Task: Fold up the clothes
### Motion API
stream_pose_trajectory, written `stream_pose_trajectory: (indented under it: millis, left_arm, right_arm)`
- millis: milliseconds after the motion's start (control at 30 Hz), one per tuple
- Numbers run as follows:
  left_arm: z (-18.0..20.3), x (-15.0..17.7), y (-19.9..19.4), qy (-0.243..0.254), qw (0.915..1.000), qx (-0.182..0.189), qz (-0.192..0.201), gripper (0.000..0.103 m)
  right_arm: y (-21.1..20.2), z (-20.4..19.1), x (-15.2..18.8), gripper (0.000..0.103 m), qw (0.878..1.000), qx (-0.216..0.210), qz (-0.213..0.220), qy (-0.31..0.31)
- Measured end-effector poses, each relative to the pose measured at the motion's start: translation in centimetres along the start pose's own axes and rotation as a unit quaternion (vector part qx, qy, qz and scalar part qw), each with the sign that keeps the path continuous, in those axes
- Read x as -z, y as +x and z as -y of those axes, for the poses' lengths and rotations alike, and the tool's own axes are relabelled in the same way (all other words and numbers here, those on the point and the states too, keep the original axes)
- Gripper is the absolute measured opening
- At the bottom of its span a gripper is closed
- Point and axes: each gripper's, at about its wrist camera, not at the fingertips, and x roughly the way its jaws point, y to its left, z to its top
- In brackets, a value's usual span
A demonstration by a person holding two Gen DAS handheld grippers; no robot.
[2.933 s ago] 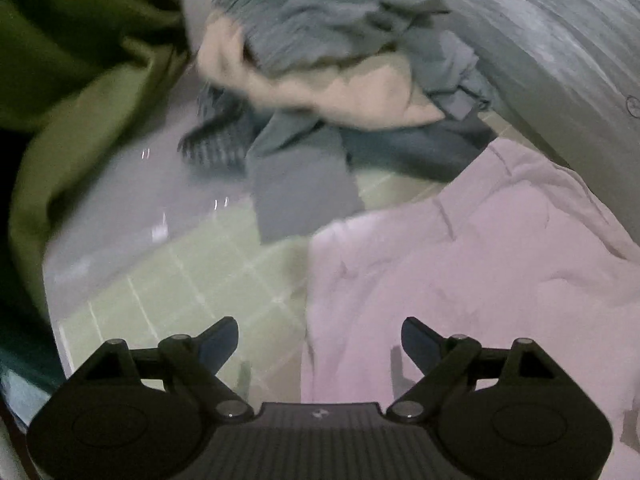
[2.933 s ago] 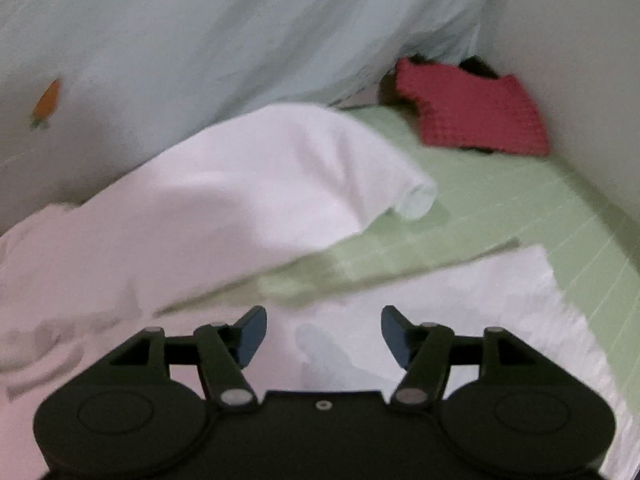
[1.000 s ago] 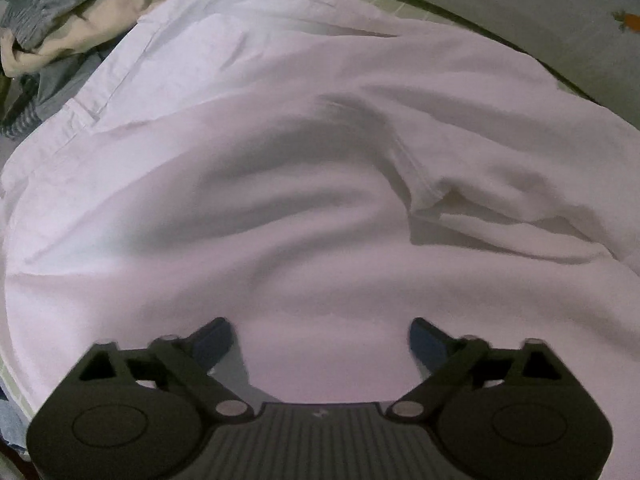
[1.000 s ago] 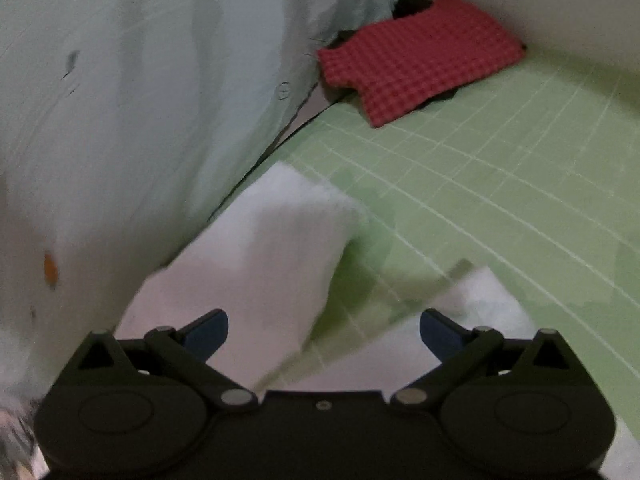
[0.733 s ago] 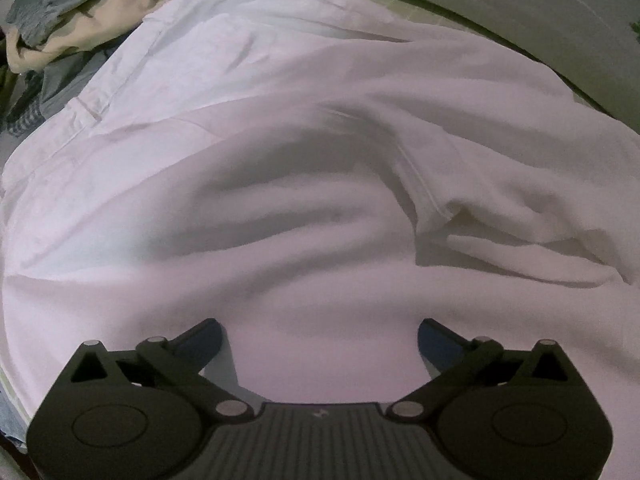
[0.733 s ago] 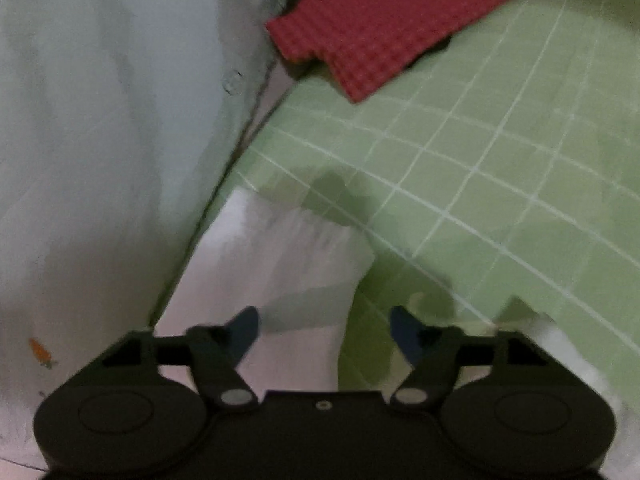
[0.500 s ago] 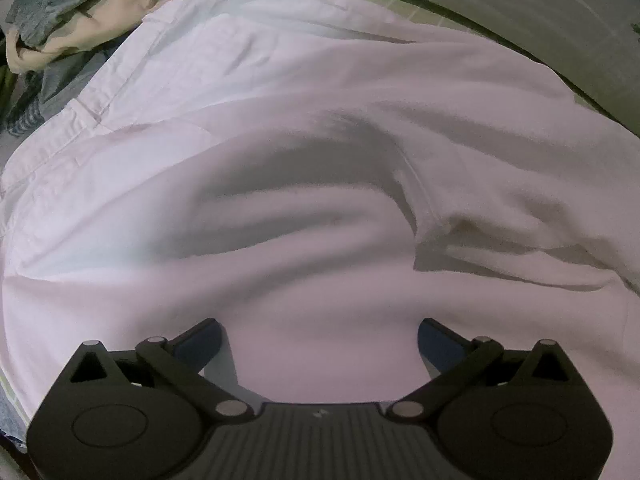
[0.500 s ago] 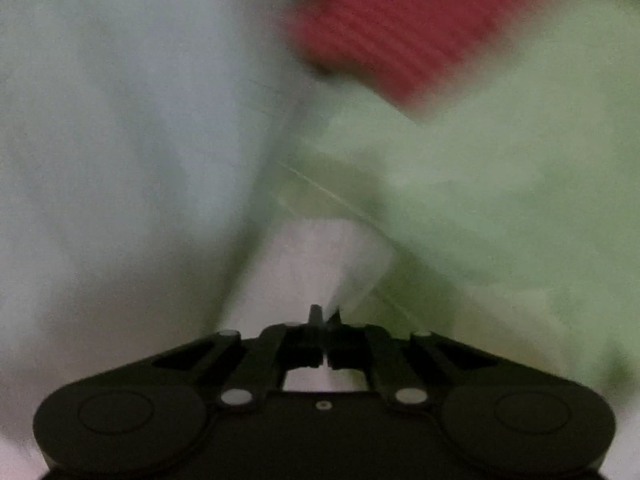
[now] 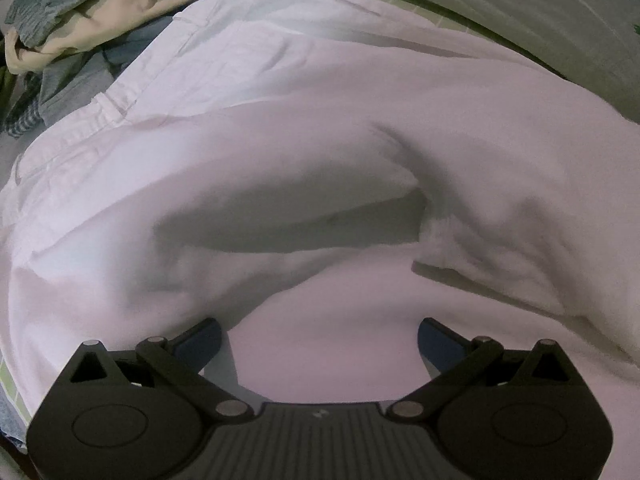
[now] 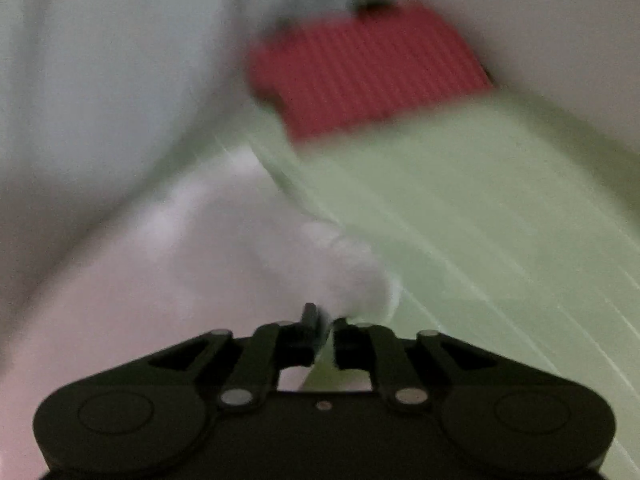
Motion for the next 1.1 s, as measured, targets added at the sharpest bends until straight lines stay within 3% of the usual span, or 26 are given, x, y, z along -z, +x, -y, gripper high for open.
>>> stream_pose_trajectory:
  millis: [33, 67, 200, 267, 433, 533, 667, 867, 967, 1100]
  left_arm:
    - [0.0, 0.0, 0.0, 0.0, 1.0, 0.0, -0.001, 0.103]
    - [0.0, -0.1, 0.0, 0.0, 1.0, 0.0, -0.003, 0.103]
    - [0.1, -0.6, 0.1, 0.0, 0.9999, -0.001, -0.01, 0.103]
    - [0.0, -0.7, 0.2, -0.001, 0.9999, -0.001, -0.012, 0.103]
    - [-0.1, -1.3, -0.1, -0.011, 0.9995, -0.008, -0.029, 0.103]
    - [-1.3, -2.0, -2.0, -0.04, 0.9992, 0.007, -0.002, 0.103]
    - [-2.5, -4.8, -4.4, -0.054, 0.9974, 0.003, 0.048, 0.103]
    - [-0.6, -11.4, -3.3, 0.057, 0.9928, -0.042, 0.096, 0.103]
    - [0.9, -14.8, -1.6, 0.112, 0.9872, -0.039, 0.107, 0.103]
    - [4.3, -18.2, 1.1, 0.198, 0.9717, -0.016, 0.127, 0.103]
  right_arm:
    - [0.2, 0.1, 0.8, 0.018, 1.0, 0.018, -0.012, -0.012]
    - [0.0, 0.1, 1.0, 0.032, 0.999, 0.028, -0.009, -0.018]
    - [-1.2, -0.6, -0.4, 0.046, 0.999, 0.025, 0.039, -0.026]
    - [-1.3, -1.2, -1.7, 0.063, 0.998, 0.018, 0.06, -0.032]
    - [0.1, -4.0, -3.6, 0.07, 0.996, 0.012, 0.065, -0.057]
    - [0.5, -5.7, -2.9, 0.081, 0.995, 0.005, 0.064, -0.074]
    - [0.7, -7.9, -0.7, 0.086, 0.993, -0.001, 0.048, -0.104]
    - [1.0, -11.7, 2.4, 0.087, 0.99, 0.006, 0.016, -0.143]
    - [1.0, -13.2, 3.1, 0.088, 0.991, 0.017, 0.014, -0.135]
    - [0.9, -14.6, 3.3, 0.089, 0.992, 0.043, 0.02, -0.114]
